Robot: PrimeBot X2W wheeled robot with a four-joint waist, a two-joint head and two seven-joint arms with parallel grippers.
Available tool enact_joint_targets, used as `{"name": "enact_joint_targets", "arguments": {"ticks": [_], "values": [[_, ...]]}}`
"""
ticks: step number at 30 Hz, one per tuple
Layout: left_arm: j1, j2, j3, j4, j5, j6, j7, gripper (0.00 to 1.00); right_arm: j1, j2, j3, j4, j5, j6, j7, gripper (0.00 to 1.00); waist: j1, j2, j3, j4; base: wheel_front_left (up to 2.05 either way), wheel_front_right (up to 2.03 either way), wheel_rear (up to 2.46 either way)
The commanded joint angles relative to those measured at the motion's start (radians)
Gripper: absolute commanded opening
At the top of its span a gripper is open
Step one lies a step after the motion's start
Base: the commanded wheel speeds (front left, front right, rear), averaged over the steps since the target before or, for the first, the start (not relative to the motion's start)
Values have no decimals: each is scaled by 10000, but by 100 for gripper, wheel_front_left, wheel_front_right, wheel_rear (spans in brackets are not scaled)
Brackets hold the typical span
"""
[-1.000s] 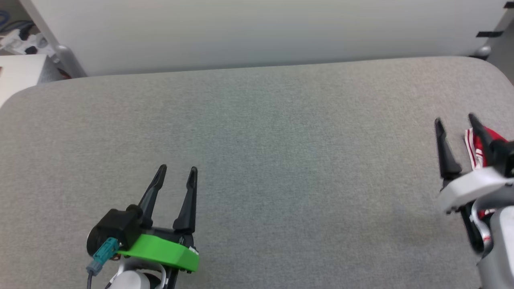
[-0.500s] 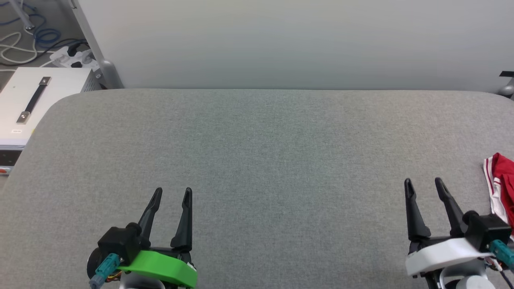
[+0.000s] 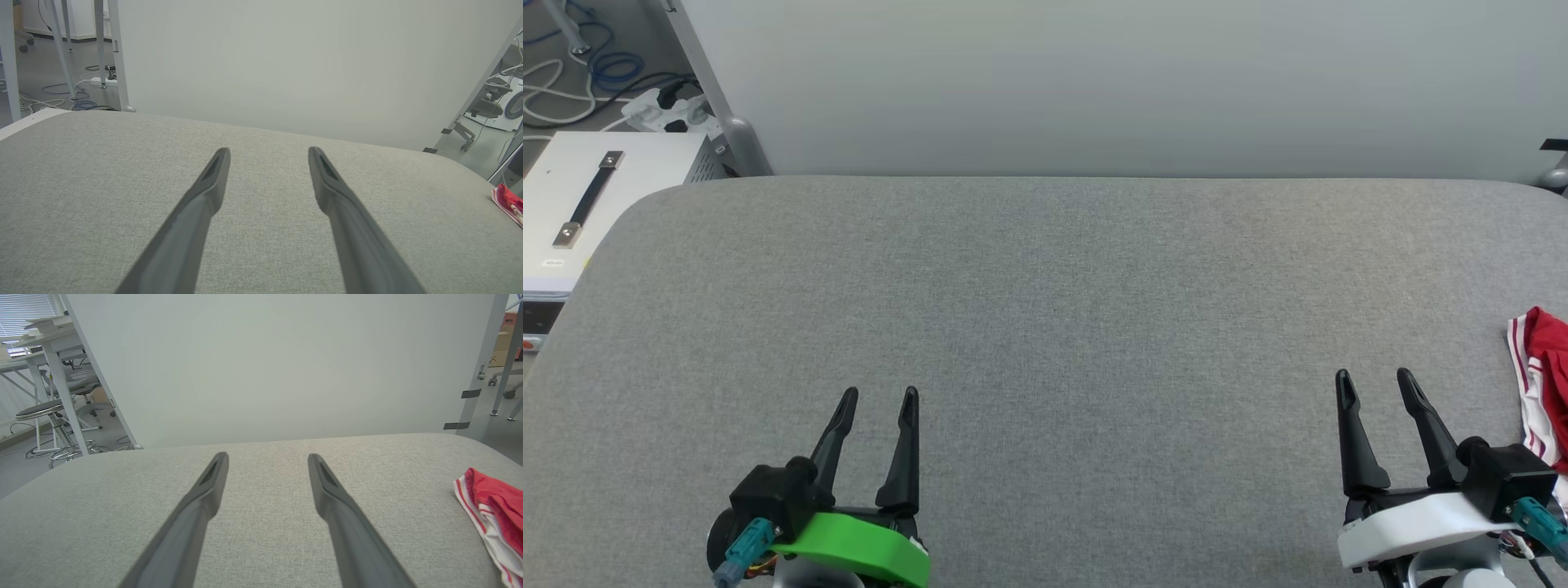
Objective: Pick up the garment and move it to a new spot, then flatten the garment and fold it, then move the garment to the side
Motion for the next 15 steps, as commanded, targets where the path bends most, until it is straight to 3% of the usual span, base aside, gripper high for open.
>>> {"name": "enact_joint_targets", "arguments": {"ticks": [1,15], "values": [[23,-38,13,18,74,-29,-57,100,46,24,29,-70,62,-11,-89,100,1,0,15,-4,0,0,0],[-7,-90,58,7,56,-29,-57,100,15,3,36,13,100,-11,-90,100,1,0,65,-70,0,0,0]]}}
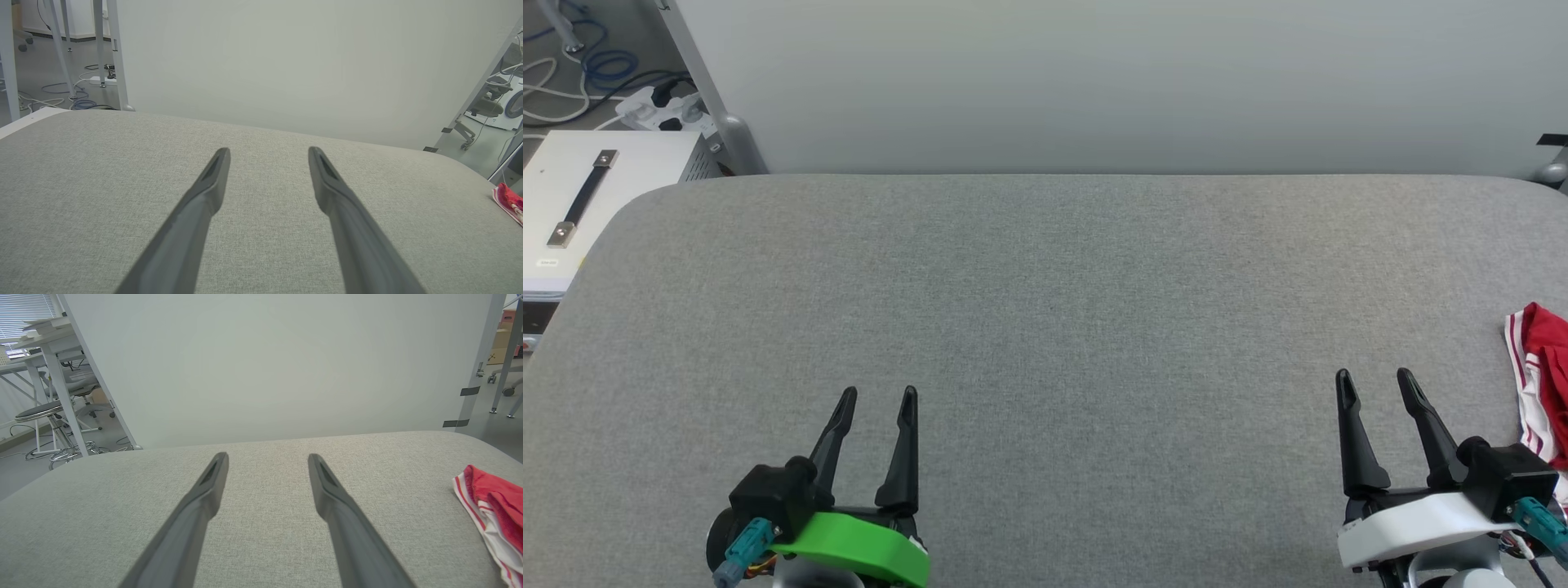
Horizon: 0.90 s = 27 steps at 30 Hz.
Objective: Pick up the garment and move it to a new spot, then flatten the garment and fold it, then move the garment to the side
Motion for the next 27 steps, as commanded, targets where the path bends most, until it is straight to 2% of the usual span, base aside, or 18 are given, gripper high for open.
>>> {"name": "enact_joint_targets", "arguments": {"ticks": [1,15,16,27], "values": [[-13,-45,-6,10,23,-29,-57,100,10,-5,19,29,32,-11,-89,100,0,0,6,-5,0,0,0],[-6,-34,56,-487,-13,-29,-57,100,-28,9,-82,28,-10,-11,-89,100,0,0,40,-33,0,0,0],[-8,-2,39,-495,-35,2,5,0,-5,0,-73,11,1,0,-24,0,0,0,41,-34,0,0,0],[-34,-8,75,-511,159,88,193,0,-21,23,-70,-36,-150,-1,151,0,0,0,29,-54,0,0,0]]}}
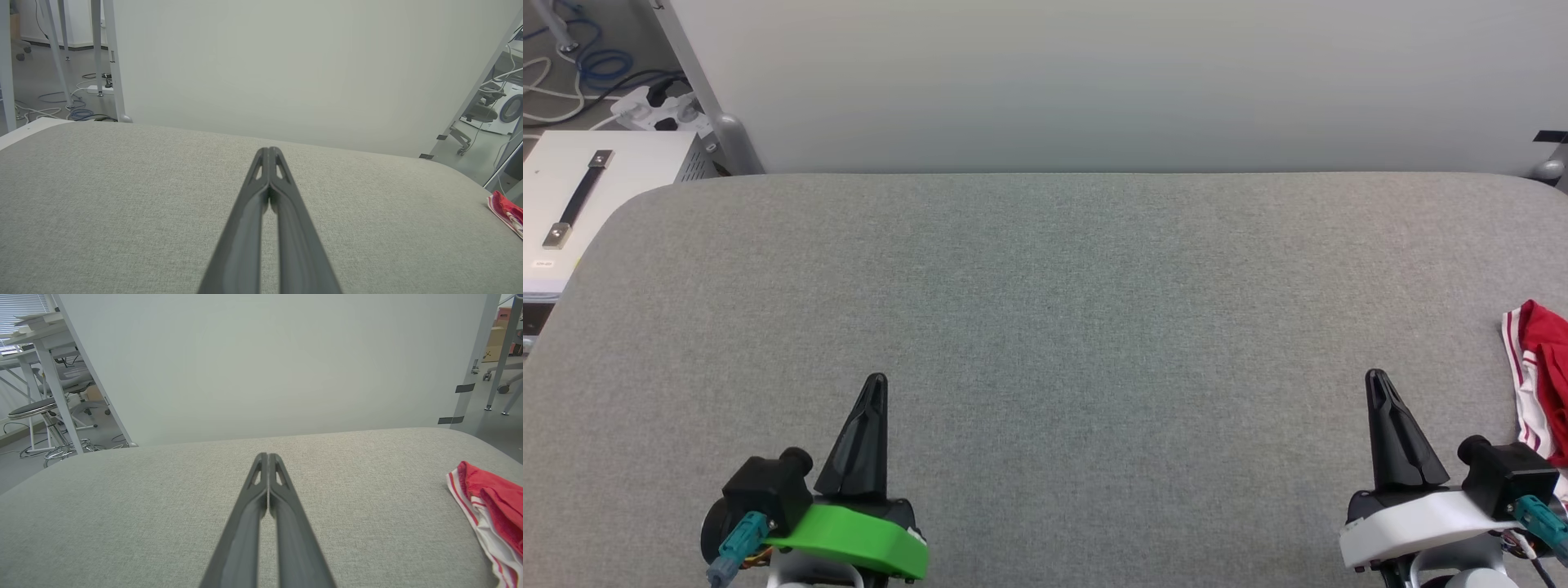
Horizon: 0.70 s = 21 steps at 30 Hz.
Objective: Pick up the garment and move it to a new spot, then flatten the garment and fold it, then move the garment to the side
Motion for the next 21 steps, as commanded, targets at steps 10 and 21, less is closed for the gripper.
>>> {"name": "enact_joint_targets", "arguments": {"ticks": [10,21], "values": [[-51,-21,110,-69,335,140,260,0,-34,47,2,-90,-247,-2,238,0,0,0,-16,-22,0,0,0],[-81,-34,185,-114,583,252,482,0,-55,76,4,-149,-443,-3,461,0,0,0,-34,-45,0,0,0]]}}
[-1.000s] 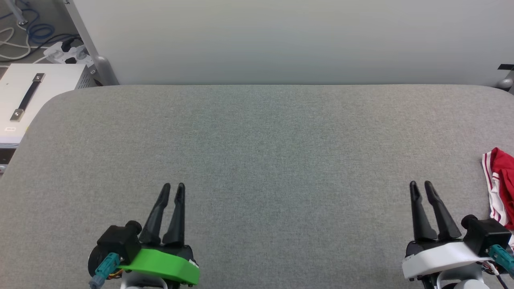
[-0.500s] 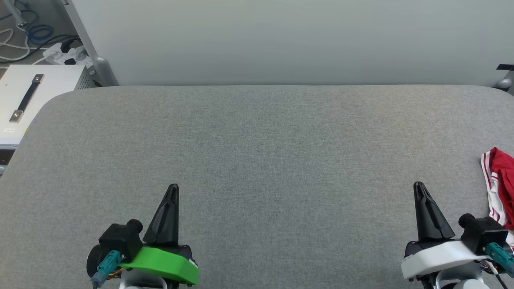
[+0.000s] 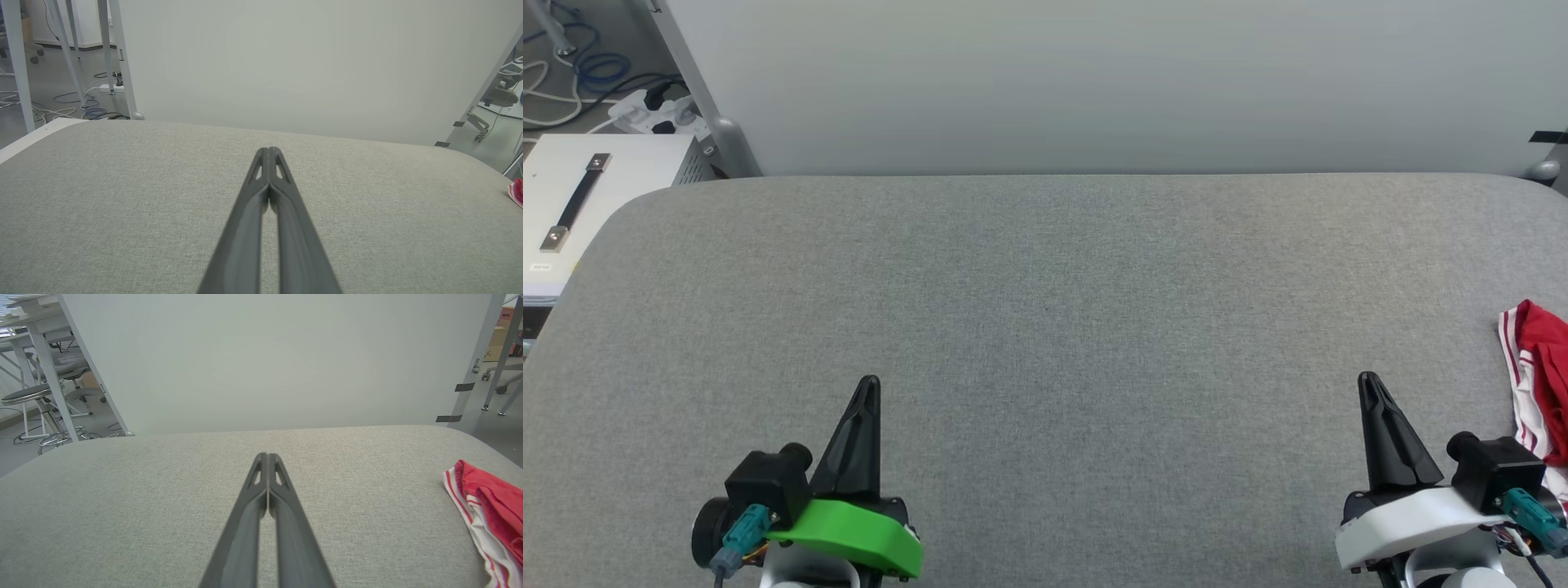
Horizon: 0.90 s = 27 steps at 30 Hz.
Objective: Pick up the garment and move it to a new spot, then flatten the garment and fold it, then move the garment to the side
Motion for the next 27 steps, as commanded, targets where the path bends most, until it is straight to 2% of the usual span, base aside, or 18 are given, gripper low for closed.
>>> {"name": "enact_joint_targets", "arguments": {"ticks": [1,27], "values": [[-82,-31,32,-71,134,47,73,0,-54,25,4,-77,-106,-3,50,0,0,0,-2,-3,0,0,0],[-160,-63,223,-185,763,330,638,0,-106,100,8,-228,-602,-5,617,0,0,0,-46,-62,0,0,0]]}}
